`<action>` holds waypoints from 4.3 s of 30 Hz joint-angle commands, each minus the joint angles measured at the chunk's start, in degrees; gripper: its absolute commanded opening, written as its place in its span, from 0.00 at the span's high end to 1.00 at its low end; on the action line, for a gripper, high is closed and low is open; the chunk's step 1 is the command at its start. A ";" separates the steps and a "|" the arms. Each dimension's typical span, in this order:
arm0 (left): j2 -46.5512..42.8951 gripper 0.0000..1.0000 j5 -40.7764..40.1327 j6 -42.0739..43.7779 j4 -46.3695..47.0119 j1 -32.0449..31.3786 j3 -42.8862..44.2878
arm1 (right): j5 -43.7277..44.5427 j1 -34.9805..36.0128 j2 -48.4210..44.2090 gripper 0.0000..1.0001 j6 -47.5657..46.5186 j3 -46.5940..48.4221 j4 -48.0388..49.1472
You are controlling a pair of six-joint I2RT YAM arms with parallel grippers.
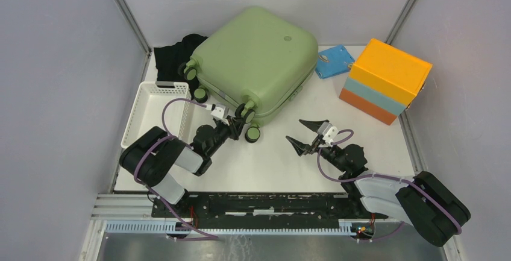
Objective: Open, take out, and arrange the luggage
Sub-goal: Adjust the luggage at the center of the board.
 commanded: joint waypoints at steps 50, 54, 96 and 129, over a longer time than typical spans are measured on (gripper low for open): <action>3.84 0.98 20.54 -23.64 11.72 1.54 0.16 | -2.52 2.05 4.05 0.24 -1.36 -9.53 1.15; 3.84 0.98 20.20 -24.87 11.41 0.22 0.78 | -1.97 3.15 4.49 0.24 -2.29 -9.10 0.55; 3.87 0.96 18.66 -28.75 2.66 -5.54 5.32 | -0.15 5.38 3.30 0.24 -5.21 -9.13 -0.35; -3.06 0.79 14.26 -28.00 -12.62 -5.54 6.06 | 3.30 7.40 3.96 0.24 -8.28 -8.78 -2.35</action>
